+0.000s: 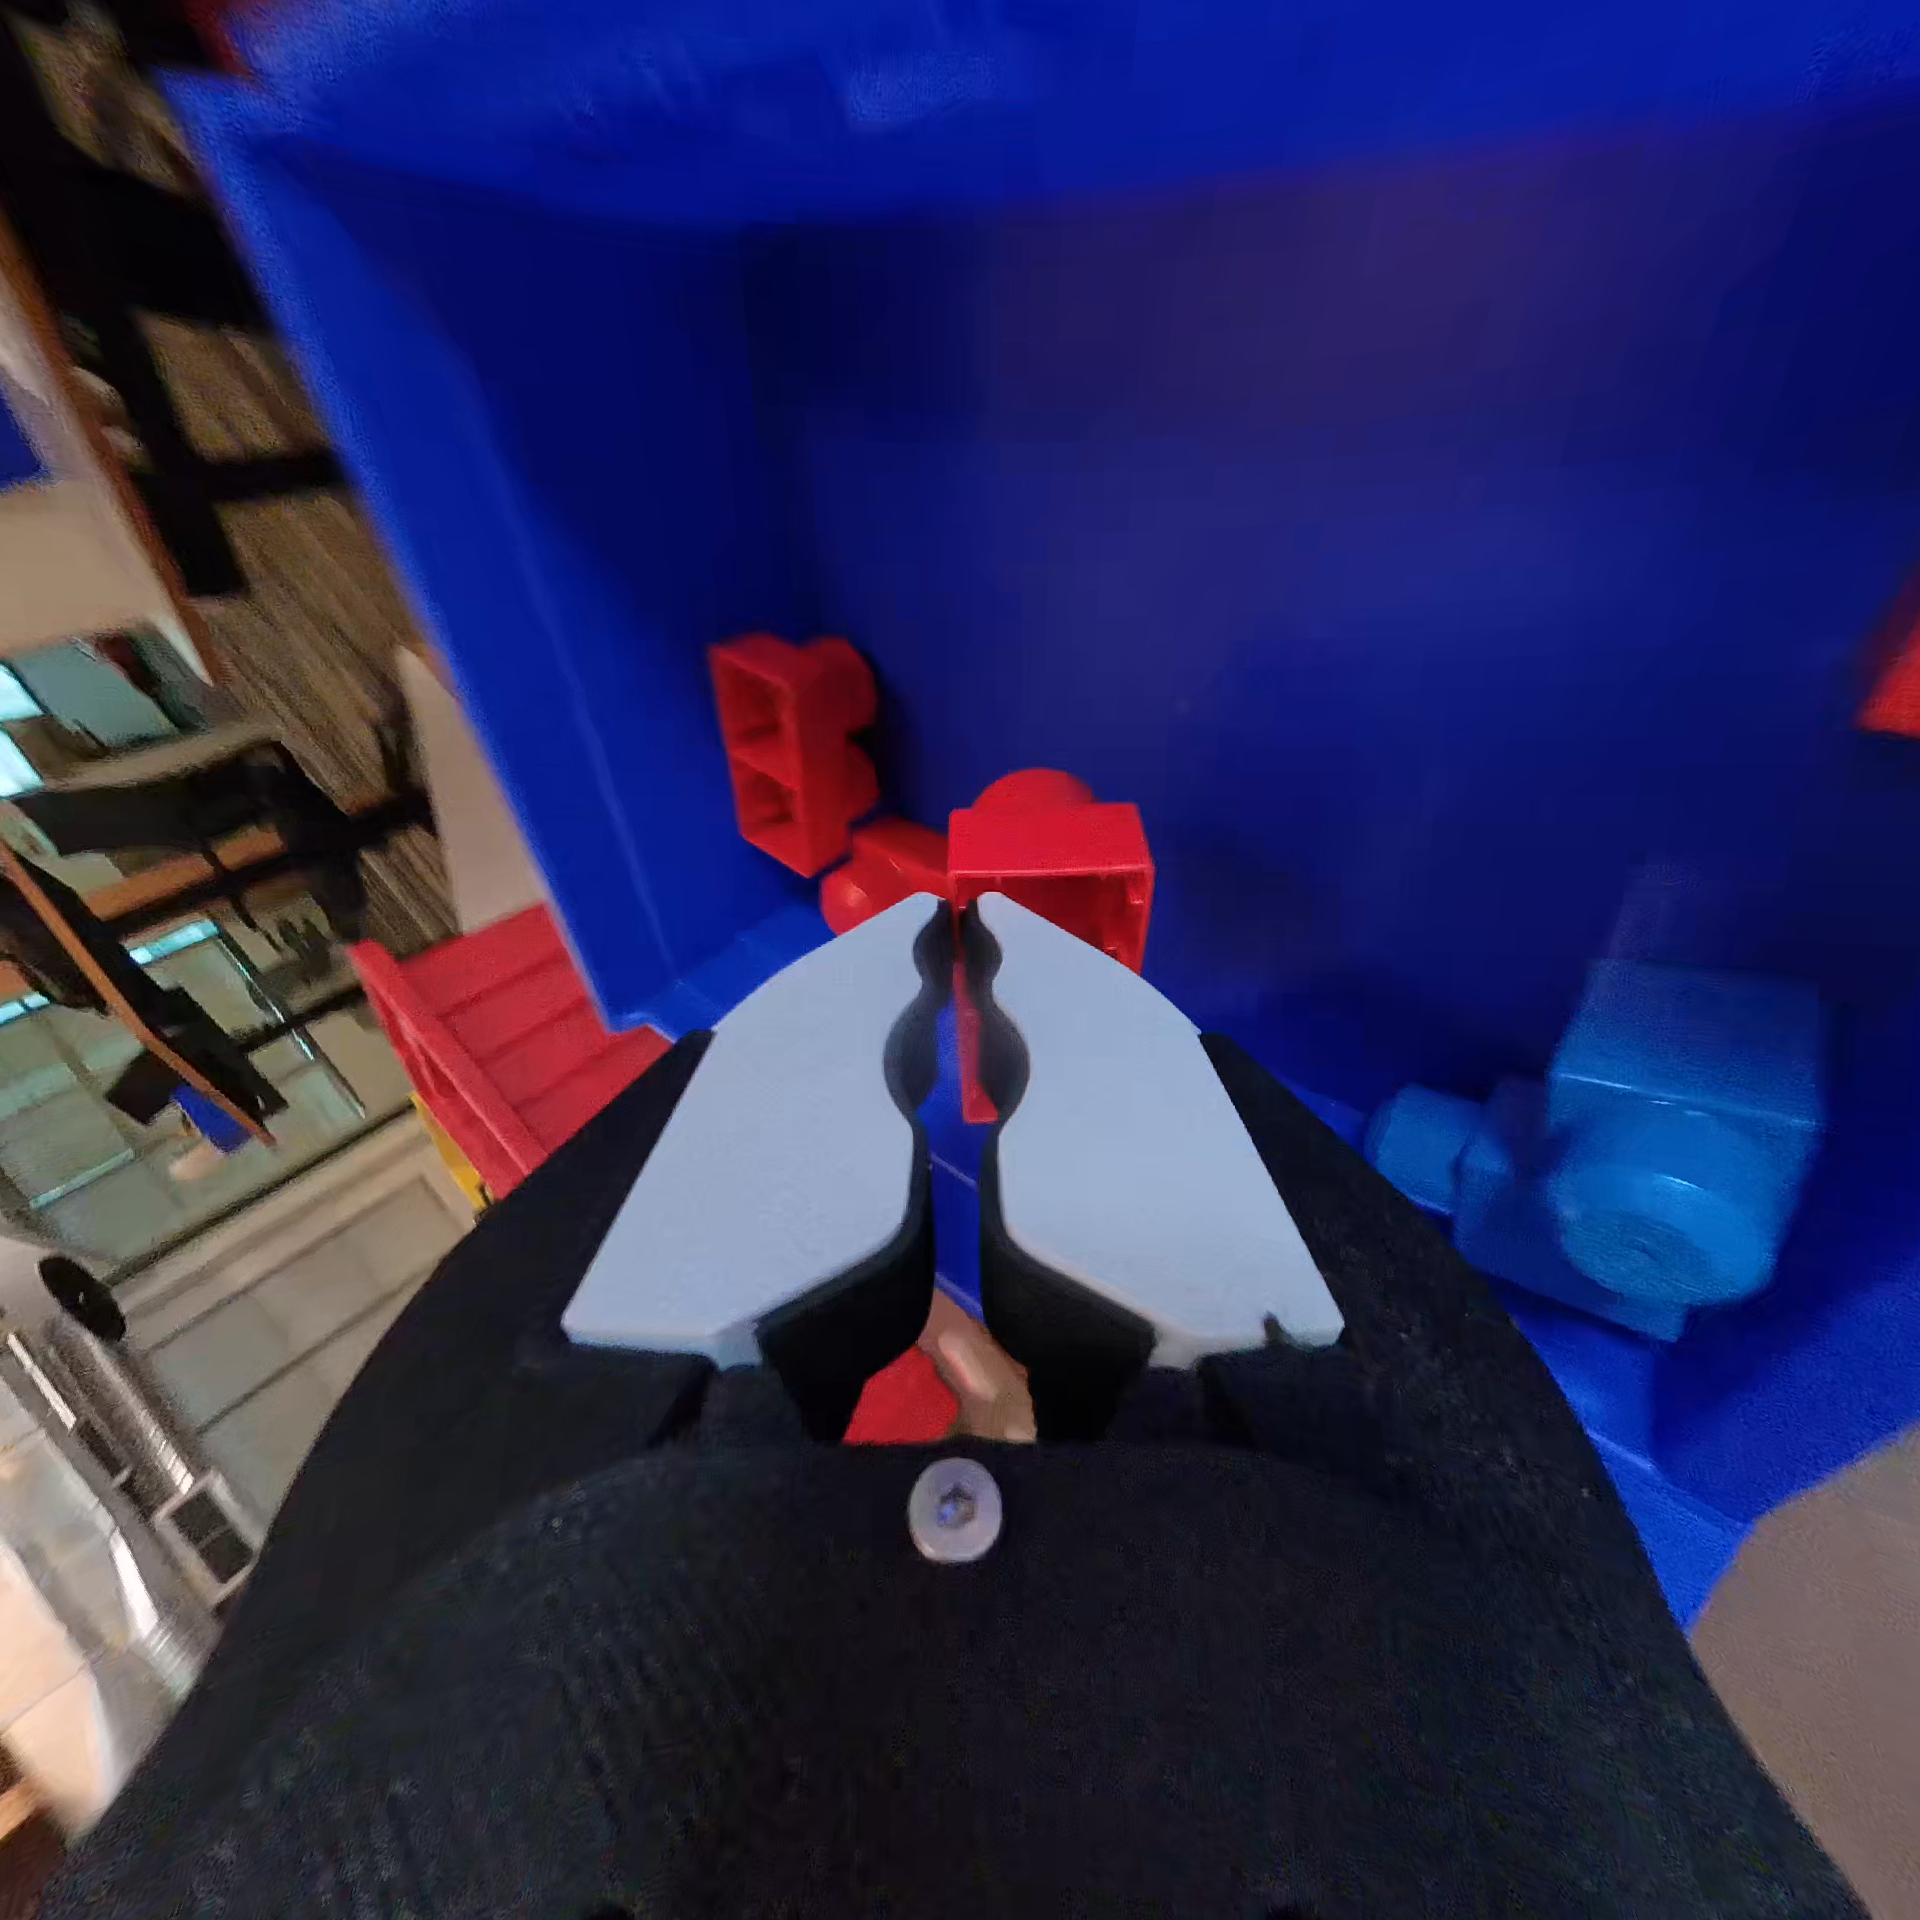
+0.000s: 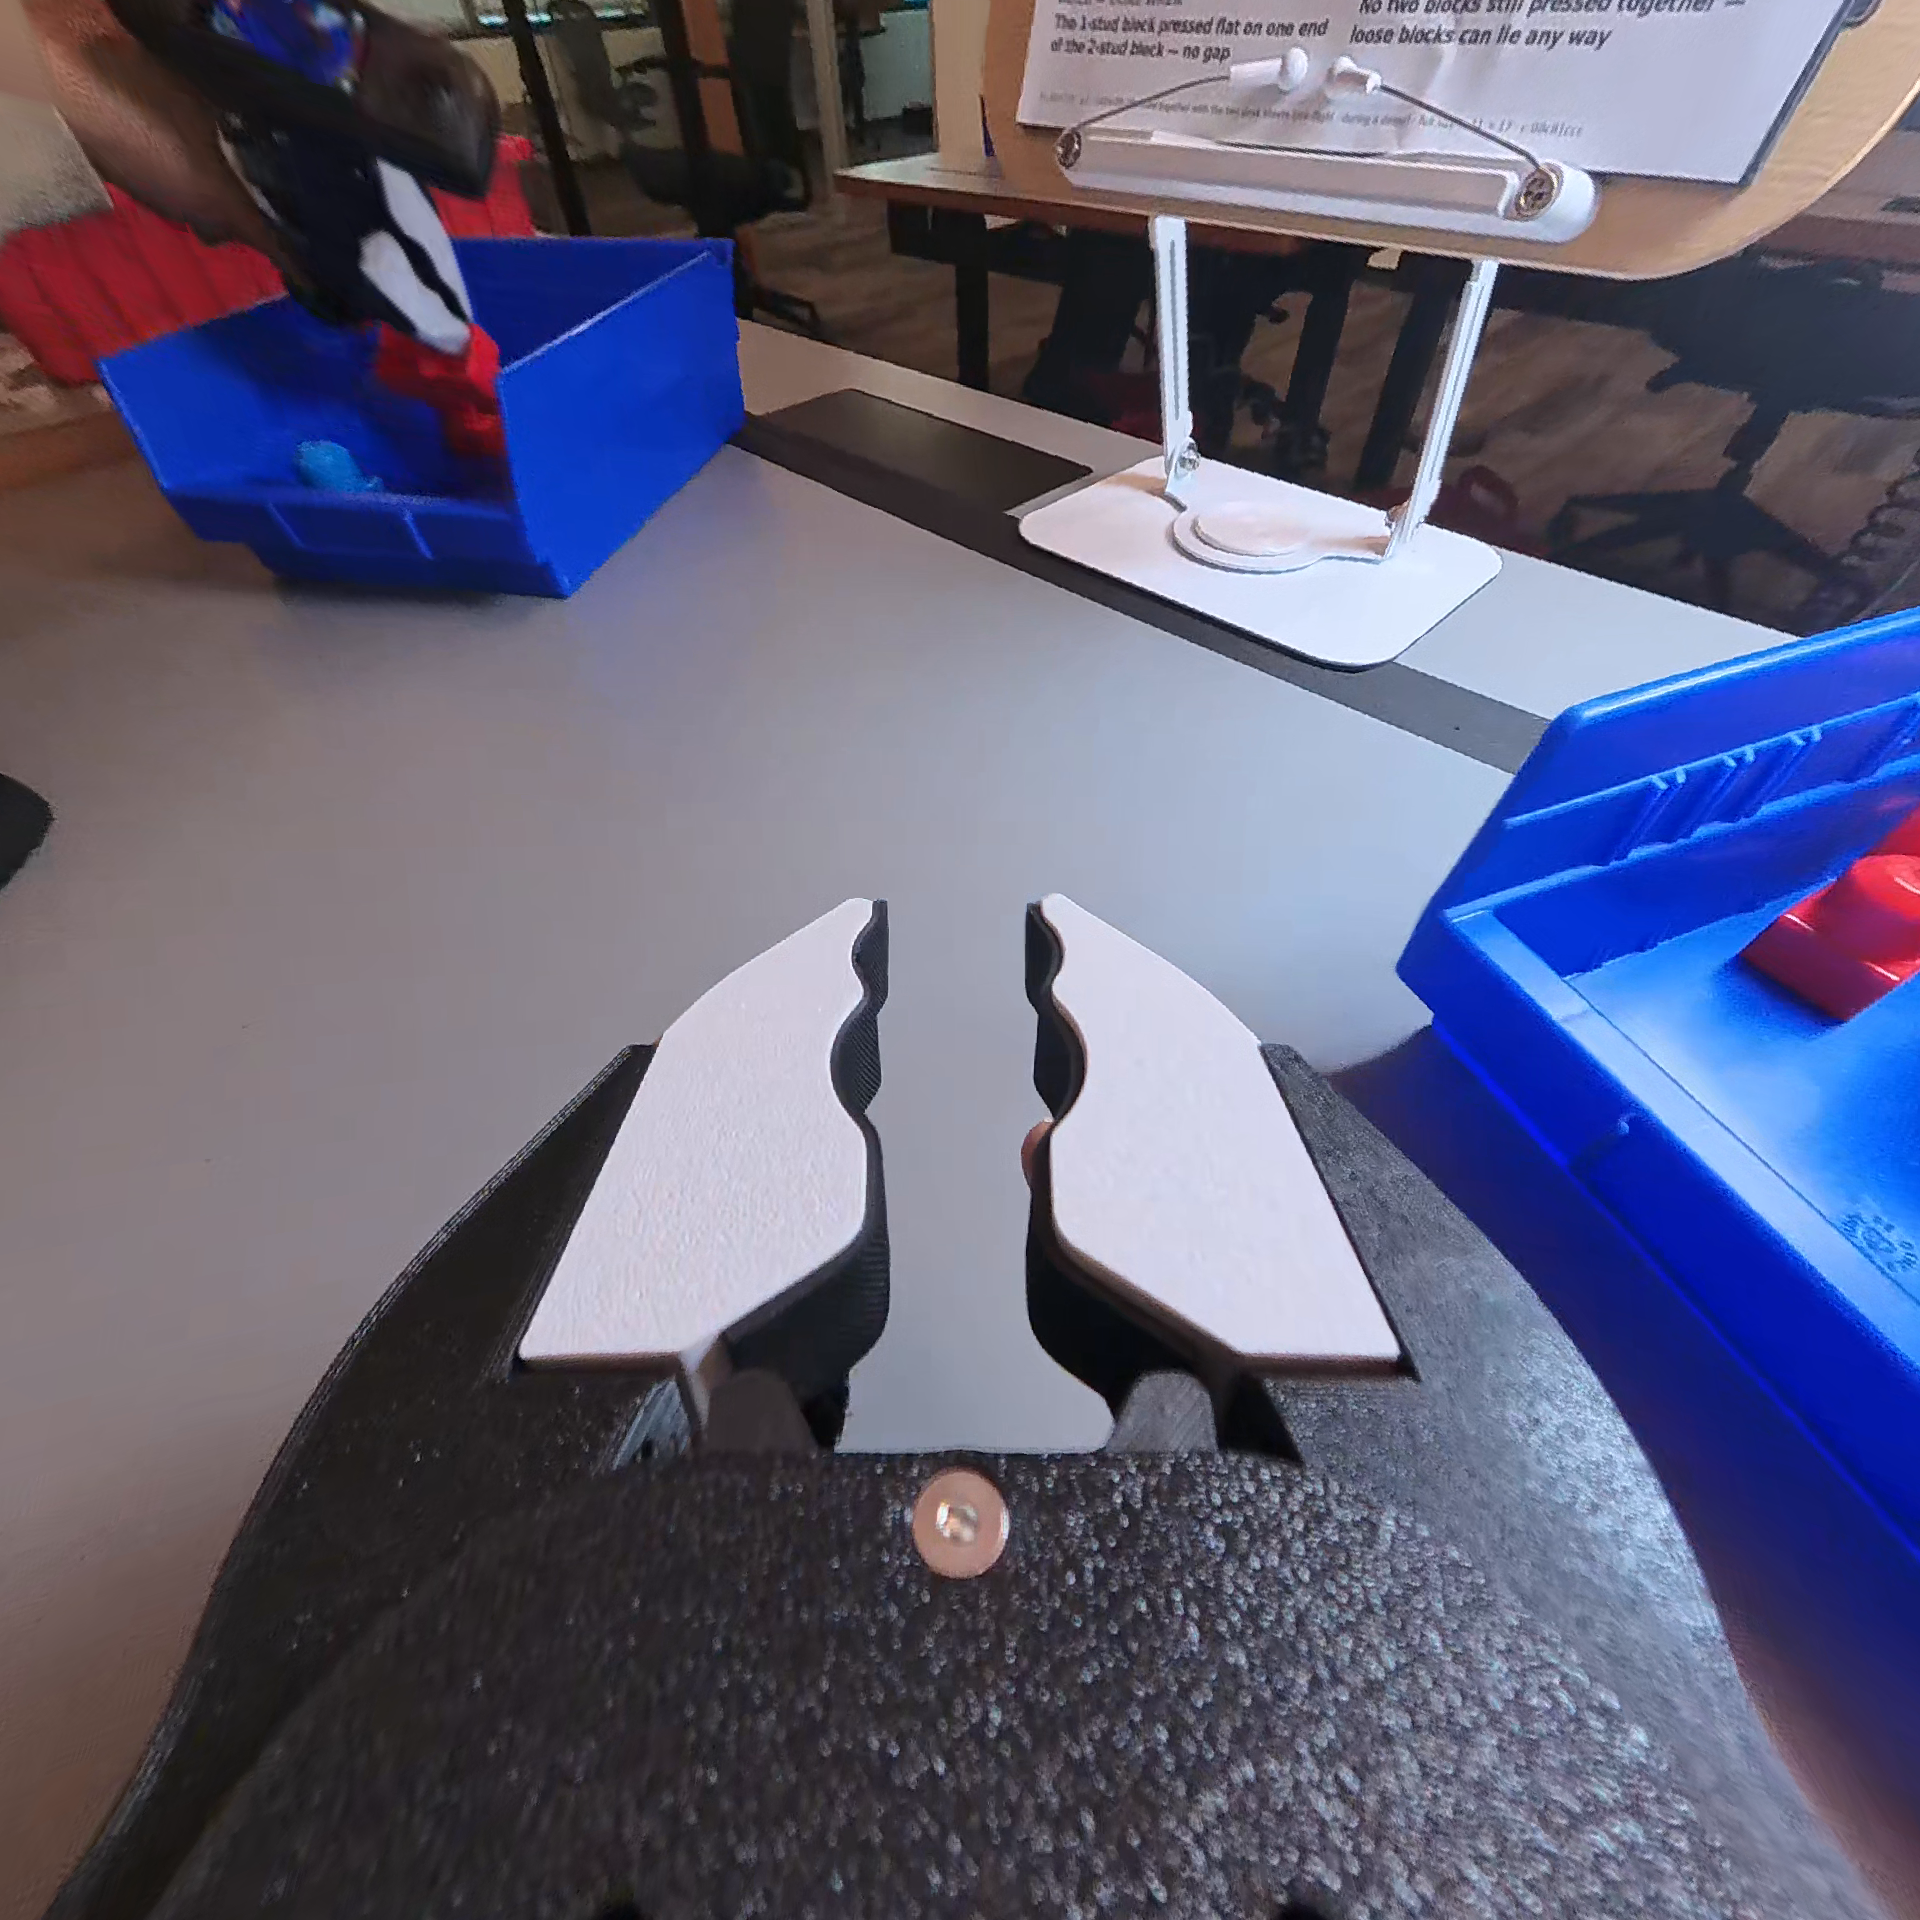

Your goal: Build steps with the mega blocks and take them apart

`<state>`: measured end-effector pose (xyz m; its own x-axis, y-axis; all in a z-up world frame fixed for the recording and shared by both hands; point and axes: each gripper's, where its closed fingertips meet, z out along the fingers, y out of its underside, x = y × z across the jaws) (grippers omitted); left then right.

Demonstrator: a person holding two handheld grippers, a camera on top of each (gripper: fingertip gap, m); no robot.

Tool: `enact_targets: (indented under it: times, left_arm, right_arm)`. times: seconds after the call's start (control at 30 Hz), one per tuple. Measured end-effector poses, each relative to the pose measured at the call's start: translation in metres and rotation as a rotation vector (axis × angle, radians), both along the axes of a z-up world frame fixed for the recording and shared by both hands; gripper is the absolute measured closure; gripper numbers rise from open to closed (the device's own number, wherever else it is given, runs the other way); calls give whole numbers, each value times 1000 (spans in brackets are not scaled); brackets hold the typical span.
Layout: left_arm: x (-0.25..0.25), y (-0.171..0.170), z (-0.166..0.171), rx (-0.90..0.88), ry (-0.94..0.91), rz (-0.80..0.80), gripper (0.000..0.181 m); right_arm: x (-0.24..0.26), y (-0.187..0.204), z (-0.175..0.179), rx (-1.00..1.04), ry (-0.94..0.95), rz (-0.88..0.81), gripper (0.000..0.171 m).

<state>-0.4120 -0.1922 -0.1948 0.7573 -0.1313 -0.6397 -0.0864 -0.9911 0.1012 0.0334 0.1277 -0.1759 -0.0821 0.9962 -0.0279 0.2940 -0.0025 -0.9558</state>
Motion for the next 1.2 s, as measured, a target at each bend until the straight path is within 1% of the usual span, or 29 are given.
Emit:
enact_targets:
  times: [0.07, 0.13, 0.2, 0.27, 0.33, 0.43, 0.5, 0.57, 0.6, 0.63, 0.67, 0.7, 0.73, 0.8, 0.83, 0.87, 0.93, 1.0, 1.03, 1.07, 1.13, 1.17, 1.2]
  left_arm:
    - [29, 31, 40, 216, 74, -116, 179]
    - [77, 64, 80, 467, 121, -260, 179]
    - [138, 91, 108, 665, 165, -428, 179]
    - [200, 110, 123, 772, 292, -611, 179]
    - [263, 127, 120, 831, 417, -797, 179]
    - [343, 147, 94, 824, 559, -1040, 180]
    - [381, 157, 76, 855, 543, -1134, 180]
    - [402, 163, 63, 858, 529, -1181, 180]
    - [410, 165, 58, 846, 540, -1206, 180]
    - [417, 166, 54, 845, 547, -1232, 180]
    - [420, 166, 51, 845, 552, -1244, 180]
    - [420, 165, 47, 840, 518, -1255, 178]
    - [422, 164, 44, 873, 442, -1265, 175]
    - [415, 162, 46, 977, 229, -1186, 162]
    - [408, 161, 47, 1029, 73, -1108, 154]
    - [399, 160, 52, 1103, -92, -1023, 150]
    - [377, 155, 64, 1232, -400, -844, 151]
    - [348, 145, 73, 1296, -630, -680, 146]
    - [329, 139, 77, 1316, -685, -610, 144]
    - [307, 130, 82, 1323, -696, -547, 143]
    - [259, 106, 89, 1291, -655, -426, 139]
    - [233, 91, 92, 1261, -620, -353, 140]
    - [210, 75, 93, 1219, -594, -292, 140]
  right_arm:
    - [-1, -9, 2, -11, 12, 28, 146]
    - [-4, -24, 6, -42, 29, 82, 146]
    - [-8, -46, 11, -101, 35, 149, 146]
    - [-11, -73, 19, -220, 34, 237, 141]
    - [-14, -102, 32, -428, 28, 348, 132]
    - [-21, -128, 48, -792, 20, 445, 125]
    - [-29, -138, 46, -989, -19, 461, 116]
    - [-35, -147, 35, -1099, -68, 459, 113]
    - [-35, -153, 31, -1133, -91, 470, 118]
    - [-35, -158, 27, -1161, -110, 486, 128]
    - [-35, -160, 23, -1177, -120, 485, 131]
    - [-34, -159, 19, -1194, -138, 483, 134]
    - [-34, -154, 17, -1201, -133, 474, 142]
    - [-34, -142, 19, -1130, -102, 479, 142]
    - [-32, -134, 20, -1036, -86, 491, 142]
    - [-29, -130, 18, -875, -95, 521, 142]
    - [-16, -122, -3, -427, -182, 577, 142]
    - [4, -118, -25, 22, -251, 662, 142]
    - [12, -115, -35, 184, -274, 681, 142]
    - [19, -111, -46, 298, -319, 692, 142]
    - [30, -106, -66, 373, -419, 722, 142]
    - [32, -102, -77, 396, -459, 716, 142]
    - [29, -96, -83, 430, -465, 688, 137]
